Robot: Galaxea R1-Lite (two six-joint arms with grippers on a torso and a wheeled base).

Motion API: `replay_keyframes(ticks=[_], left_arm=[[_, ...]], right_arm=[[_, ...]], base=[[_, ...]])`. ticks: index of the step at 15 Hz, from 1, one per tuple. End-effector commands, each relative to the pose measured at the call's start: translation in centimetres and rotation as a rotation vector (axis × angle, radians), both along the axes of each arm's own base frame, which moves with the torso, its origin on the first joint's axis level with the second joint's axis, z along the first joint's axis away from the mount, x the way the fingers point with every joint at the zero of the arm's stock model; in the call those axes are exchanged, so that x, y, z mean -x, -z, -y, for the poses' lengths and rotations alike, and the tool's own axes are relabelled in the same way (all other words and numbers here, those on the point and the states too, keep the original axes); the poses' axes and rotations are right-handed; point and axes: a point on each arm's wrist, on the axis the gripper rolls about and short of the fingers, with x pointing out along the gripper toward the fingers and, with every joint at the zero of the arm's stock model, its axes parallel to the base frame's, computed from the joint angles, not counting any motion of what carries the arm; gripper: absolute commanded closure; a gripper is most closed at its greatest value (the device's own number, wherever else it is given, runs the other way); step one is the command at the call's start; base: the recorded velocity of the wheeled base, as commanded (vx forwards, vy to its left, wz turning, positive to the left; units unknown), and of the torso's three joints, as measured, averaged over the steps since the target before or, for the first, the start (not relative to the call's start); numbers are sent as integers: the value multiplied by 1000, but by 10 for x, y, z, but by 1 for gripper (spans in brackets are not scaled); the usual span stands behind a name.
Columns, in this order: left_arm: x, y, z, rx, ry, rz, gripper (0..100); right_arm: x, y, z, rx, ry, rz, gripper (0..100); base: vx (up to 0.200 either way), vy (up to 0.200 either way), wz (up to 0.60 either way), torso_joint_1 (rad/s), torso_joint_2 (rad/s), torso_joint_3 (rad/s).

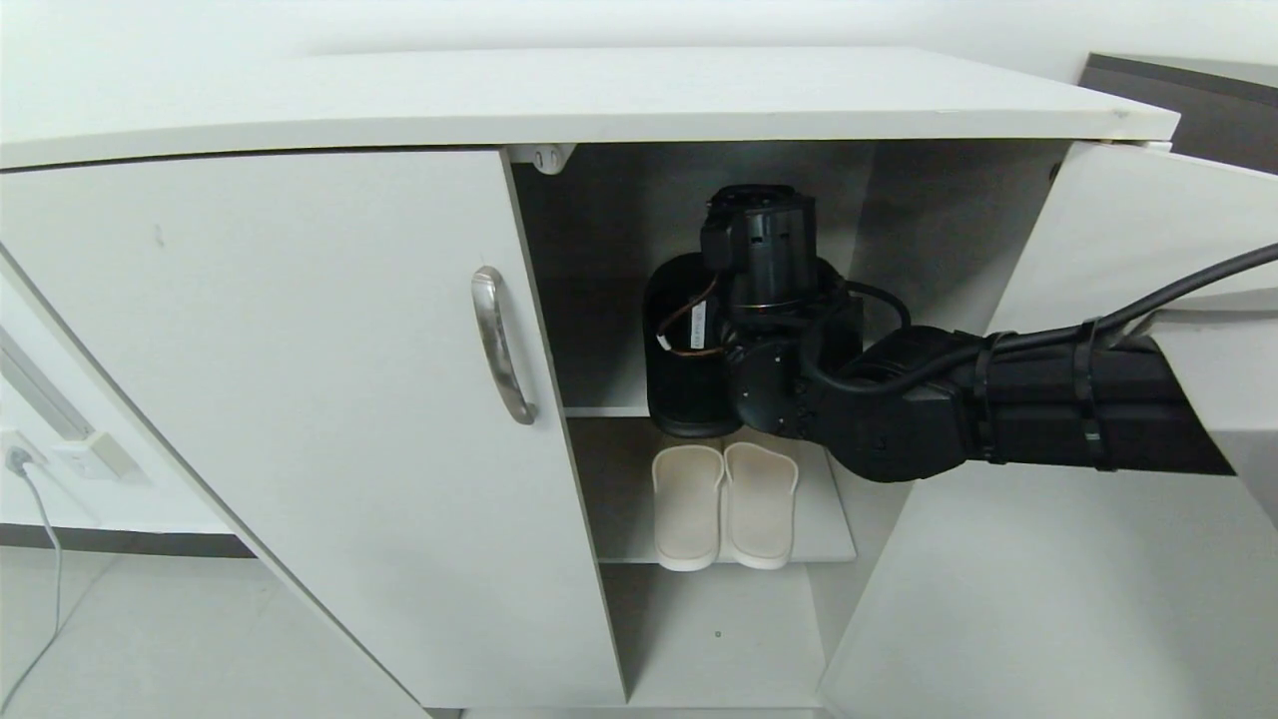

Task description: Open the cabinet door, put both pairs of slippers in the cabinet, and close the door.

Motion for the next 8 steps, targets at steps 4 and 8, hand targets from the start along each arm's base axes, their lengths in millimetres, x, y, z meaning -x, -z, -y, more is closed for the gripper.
replay_keyframes(ticks=[4, 8], left_arm=[[0, 0, 0, 0, 0, -3, 100], [0, 0, 0, 0, 0, -1, 100]], right_arm=[[-7, 7, 0, 5, 11, -11, 100], [-10, 10, 2, 9, 19, -16, 0]], base=[[0, 0, 0, 0, 0, 0], [0, 0, 0, 0, 0, 0]])
